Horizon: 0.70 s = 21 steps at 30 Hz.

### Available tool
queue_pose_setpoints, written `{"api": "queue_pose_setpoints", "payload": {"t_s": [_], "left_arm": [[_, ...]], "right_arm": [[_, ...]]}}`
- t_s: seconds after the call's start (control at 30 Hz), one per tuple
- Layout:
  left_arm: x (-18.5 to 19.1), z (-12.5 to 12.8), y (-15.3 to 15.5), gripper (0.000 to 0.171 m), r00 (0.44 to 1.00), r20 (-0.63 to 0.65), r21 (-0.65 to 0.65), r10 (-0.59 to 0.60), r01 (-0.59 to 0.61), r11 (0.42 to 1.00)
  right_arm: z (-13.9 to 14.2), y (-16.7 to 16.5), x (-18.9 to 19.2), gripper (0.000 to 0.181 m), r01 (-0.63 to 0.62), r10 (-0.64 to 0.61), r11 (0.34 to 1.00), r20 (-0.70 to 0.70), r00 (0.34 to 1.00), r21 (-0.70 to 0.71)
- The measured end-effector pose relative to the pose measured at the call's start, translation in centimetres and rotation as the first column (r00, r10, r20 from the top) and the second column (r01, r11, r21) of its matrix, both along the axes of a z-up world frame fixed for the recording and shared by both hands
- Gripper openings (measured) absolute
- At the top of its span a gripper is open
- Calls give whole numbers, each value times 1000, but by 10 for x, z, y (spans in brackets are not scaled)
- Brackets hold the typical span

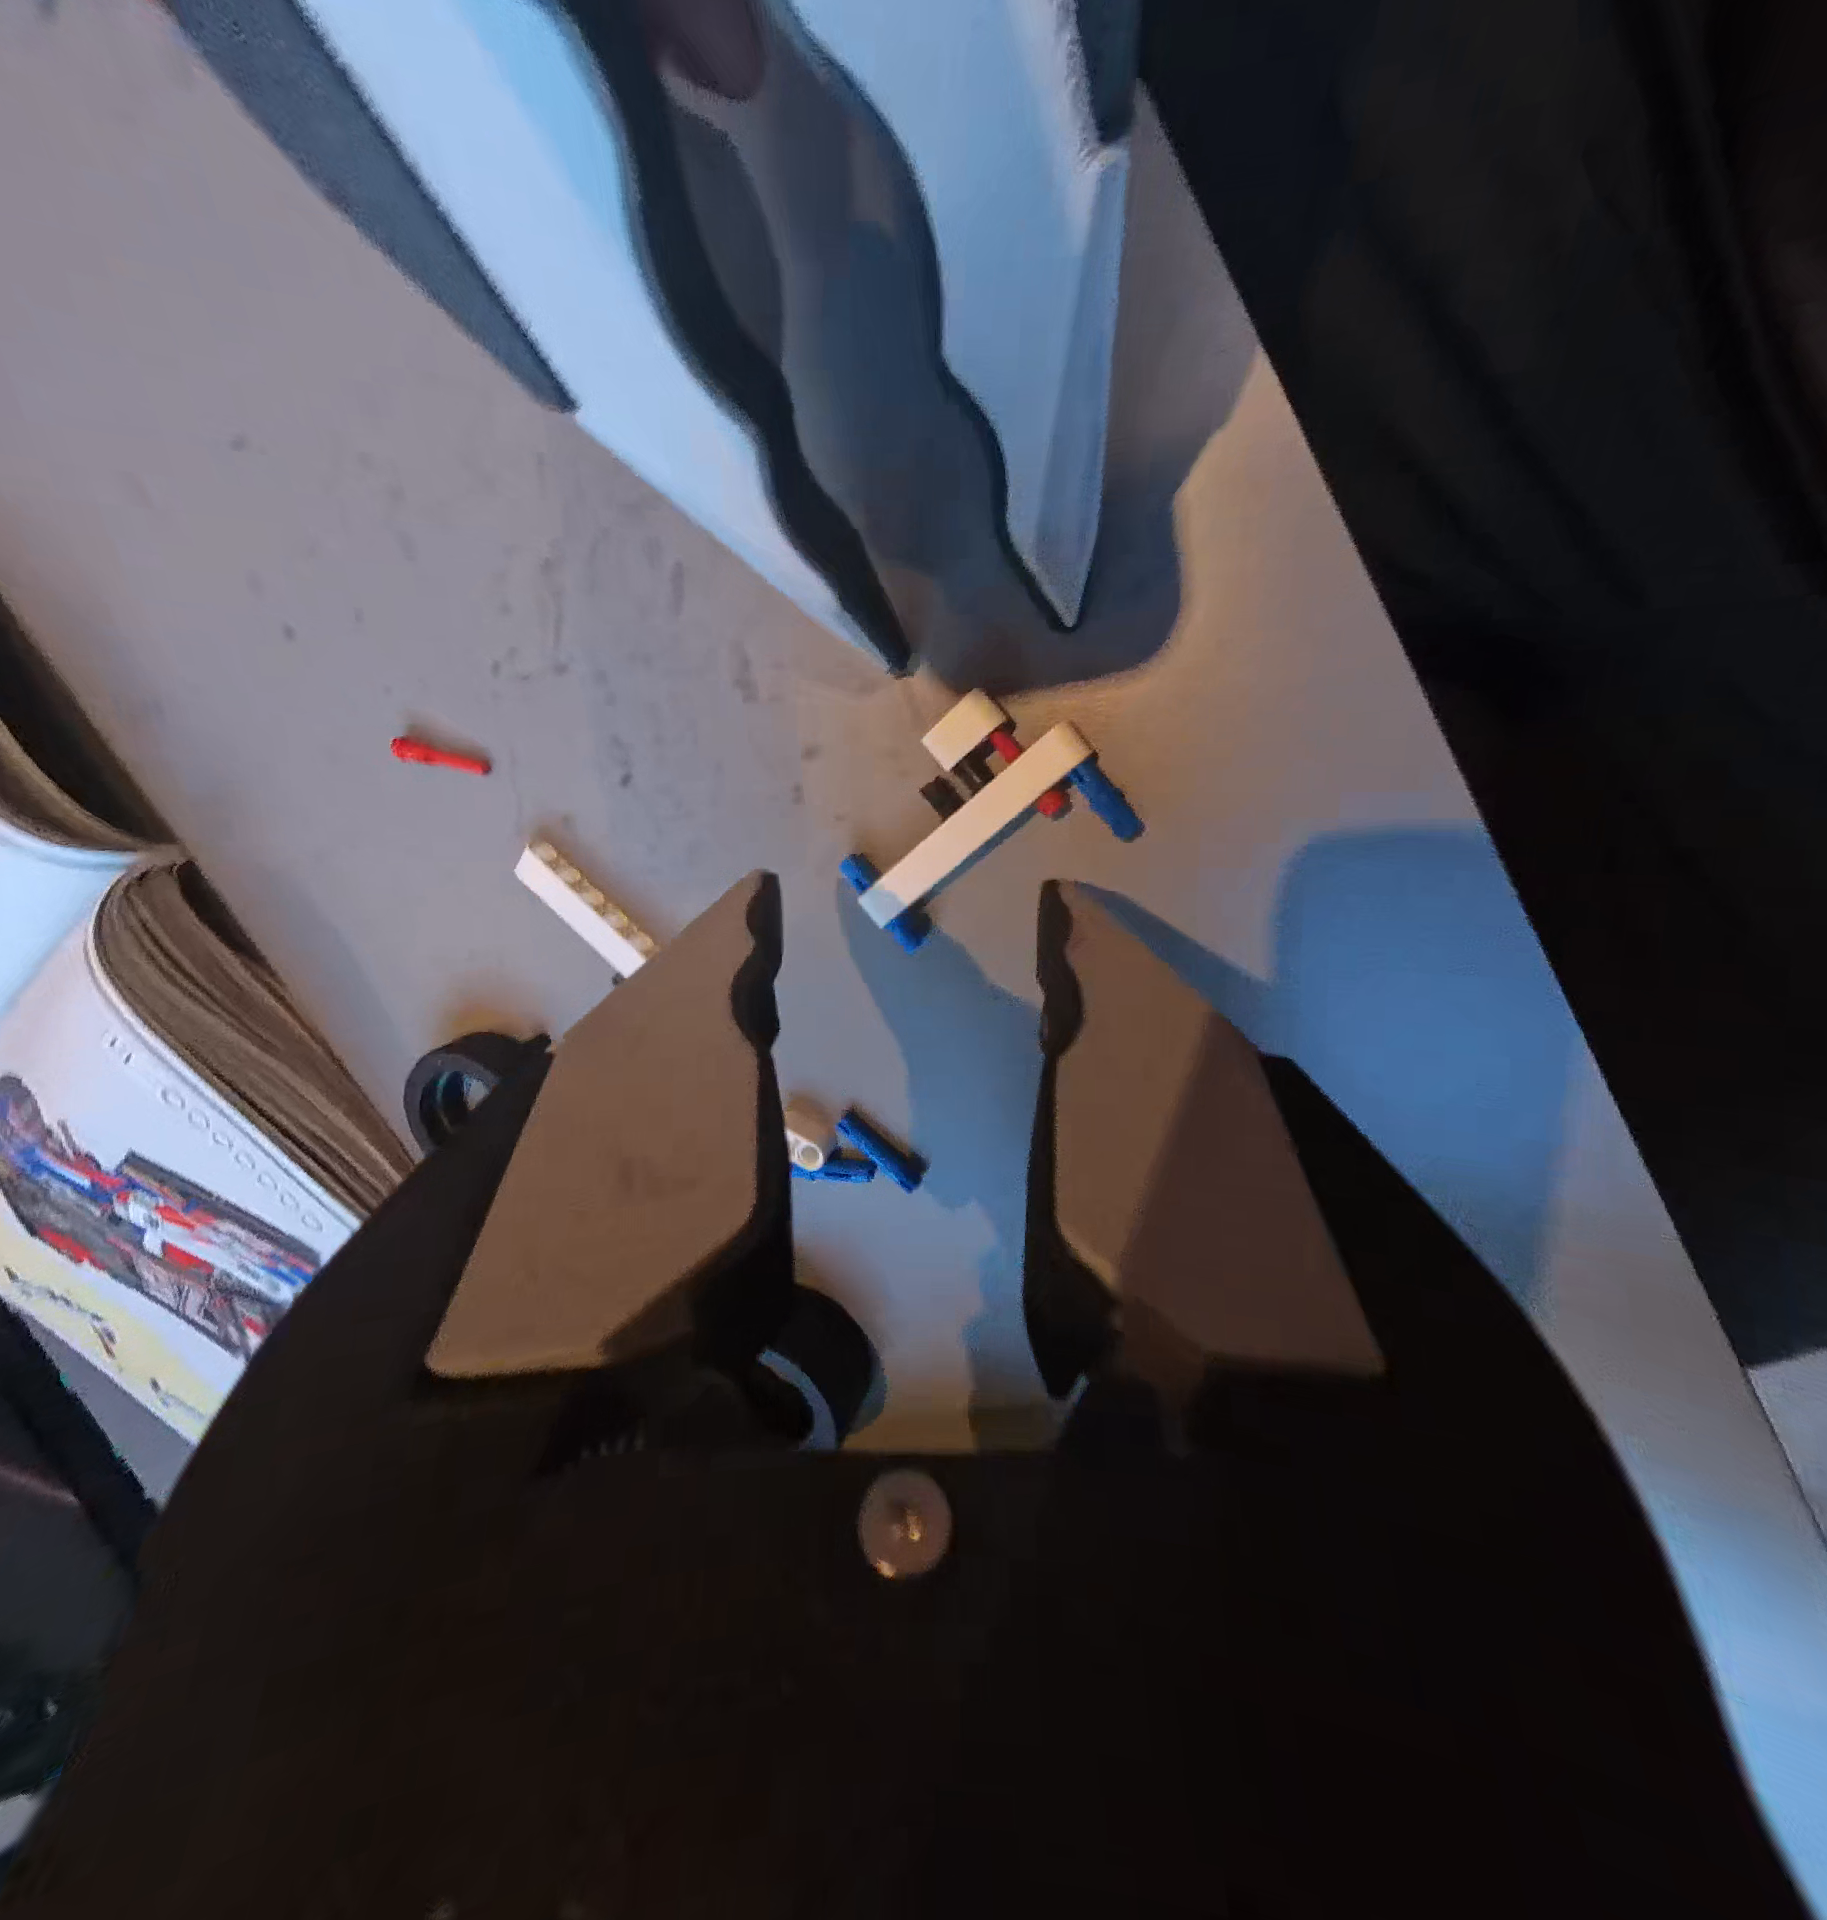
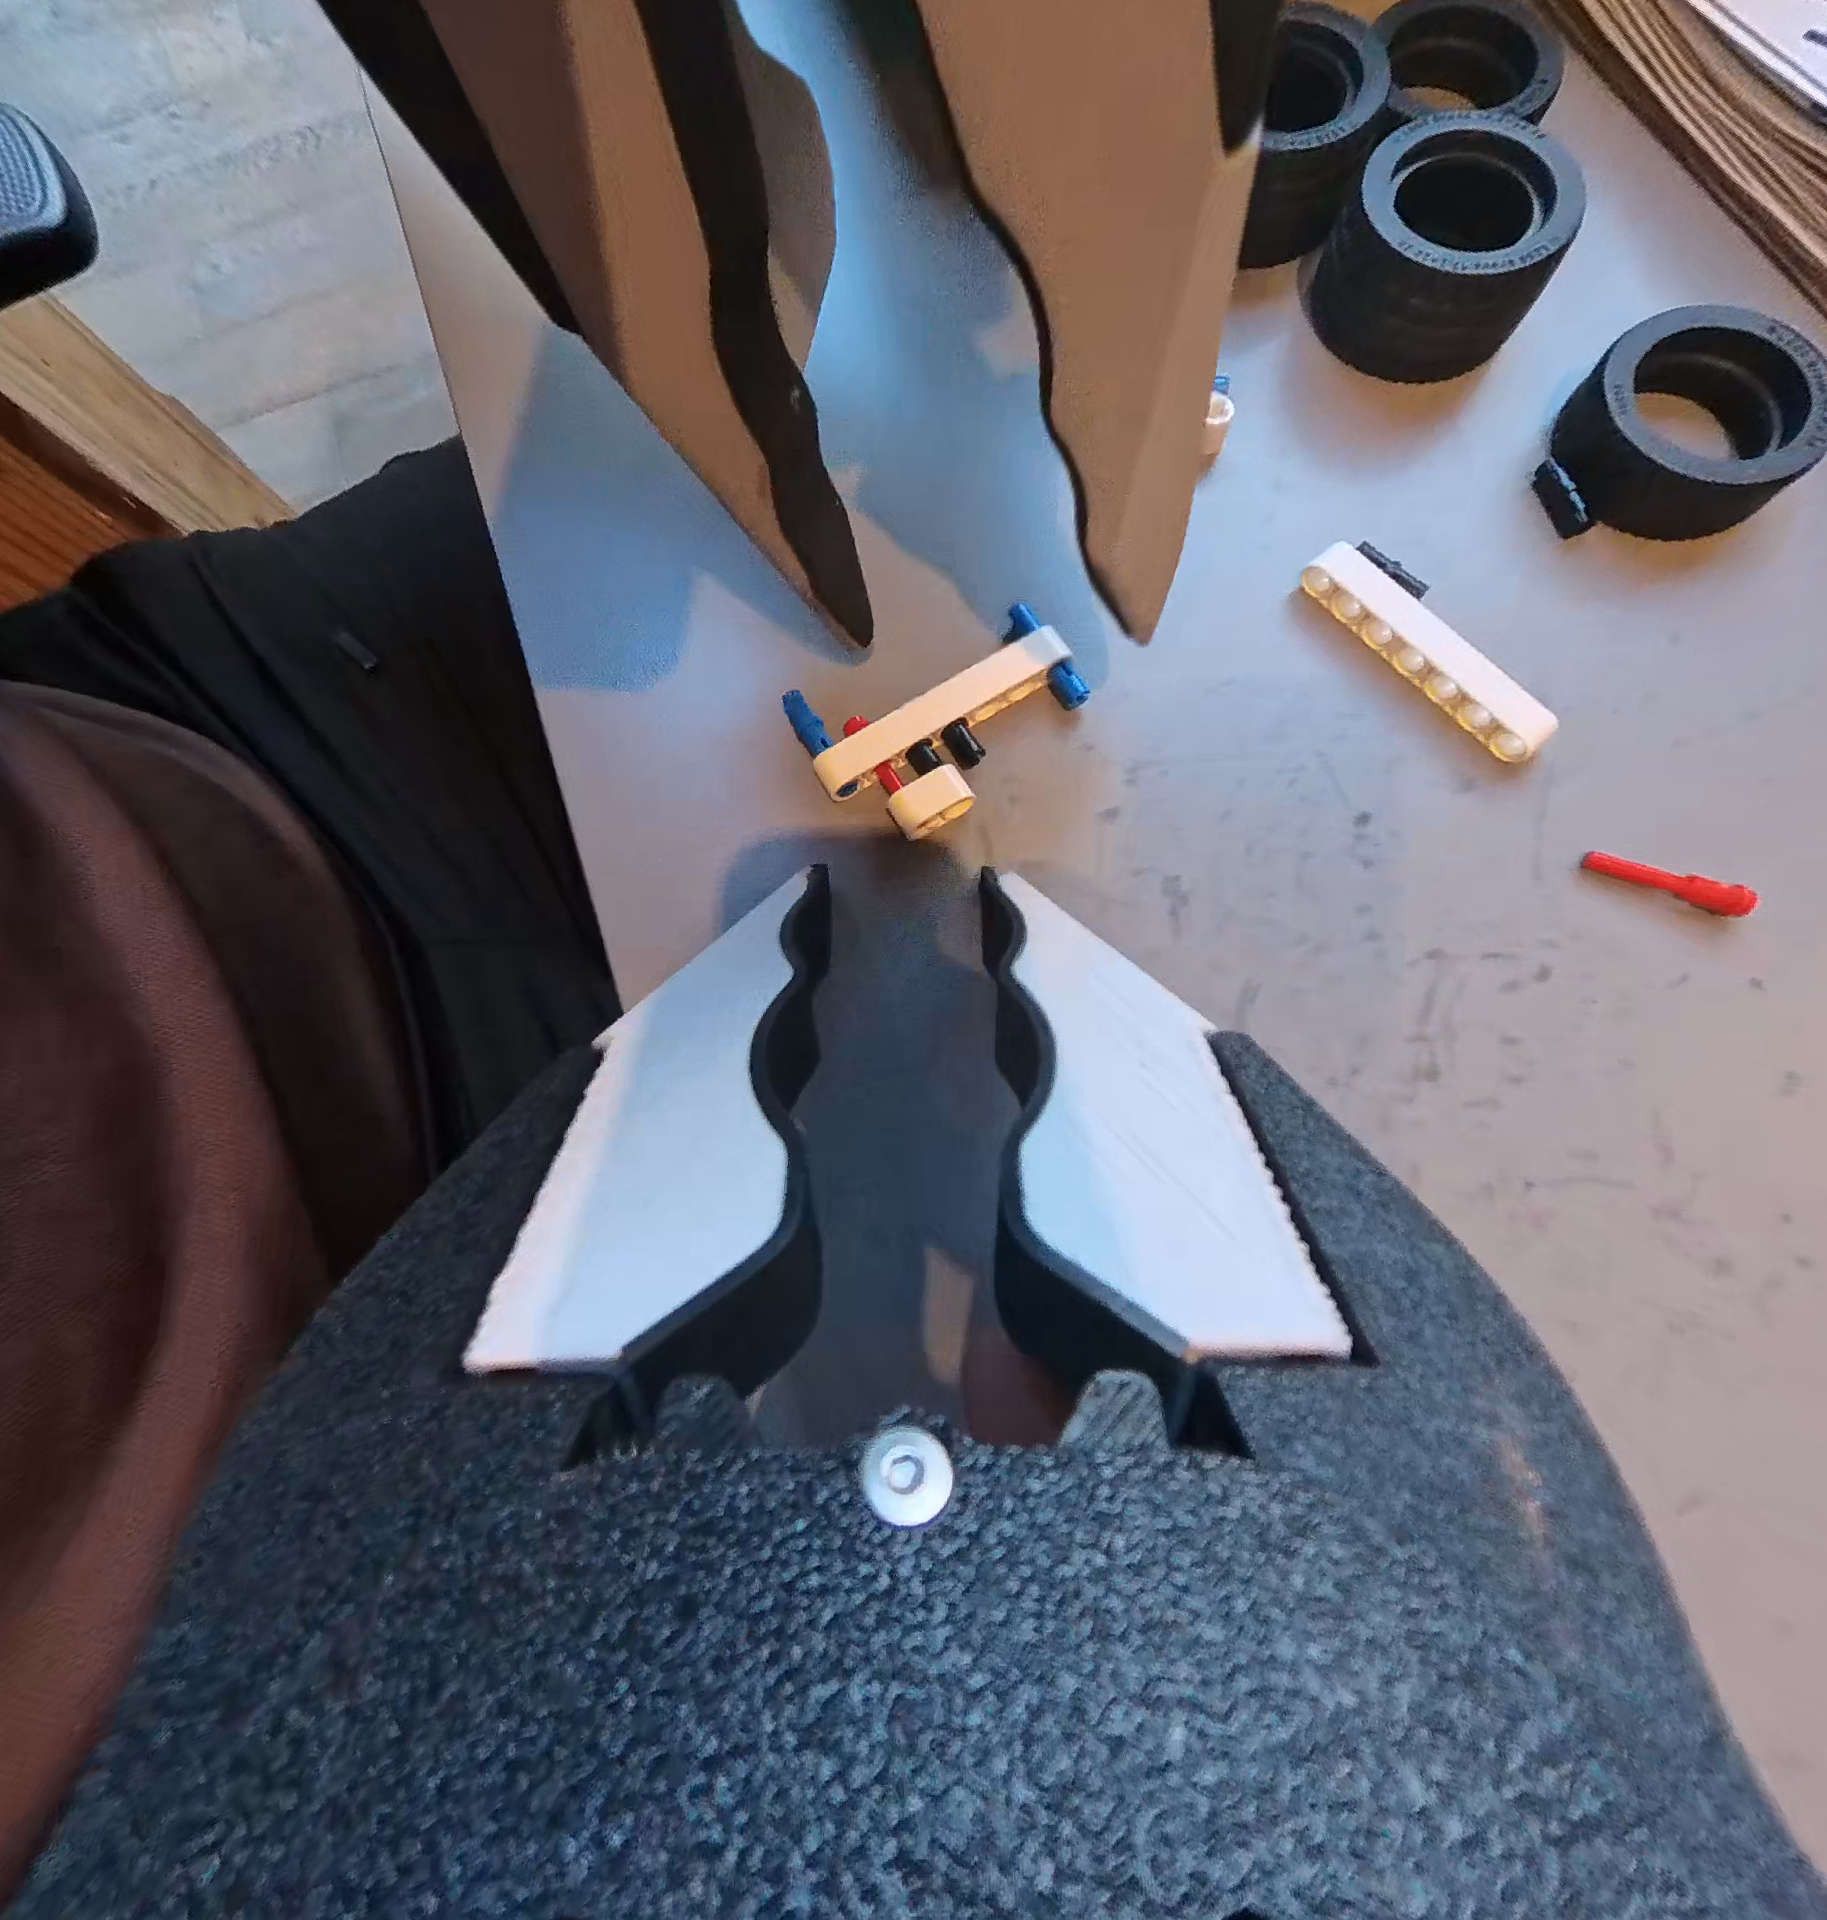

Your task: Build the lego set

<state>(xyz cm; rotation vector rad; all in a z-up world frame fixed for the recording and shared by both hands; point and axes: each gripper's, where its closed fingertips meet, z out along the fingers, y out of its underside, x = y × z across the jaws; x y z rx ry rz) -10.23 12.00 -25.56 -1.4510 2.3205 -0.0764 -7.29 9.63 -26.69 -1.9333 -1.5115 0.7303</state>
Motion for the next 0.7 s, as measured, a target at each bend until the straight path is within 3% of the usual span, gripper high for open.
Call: {"api": "queue_pose_setpoints", "payload": {"t_s": [0.17,0.33,0.5,0.7], "left_arm": [[-6,-10,4,28,991,-122,9,-52,54,999],[-5,-12,-1,13,994,-99,36,-38,42,998],[-5,-12,0,6,990,-46,79,134,-130,988],[-10,-11,-11,6,936,-22,86,350,-347,934]], "right_arm": [[1,2,3,29,-10,10,1000,-11,1000,3],[3,3,7,31,-8,8,1000,-21,1000,2],[12,-4,6,35,-46,45,999,-57,997,-17],[14,3,4,29,6,-8,1000,-58,998,-23]]}}
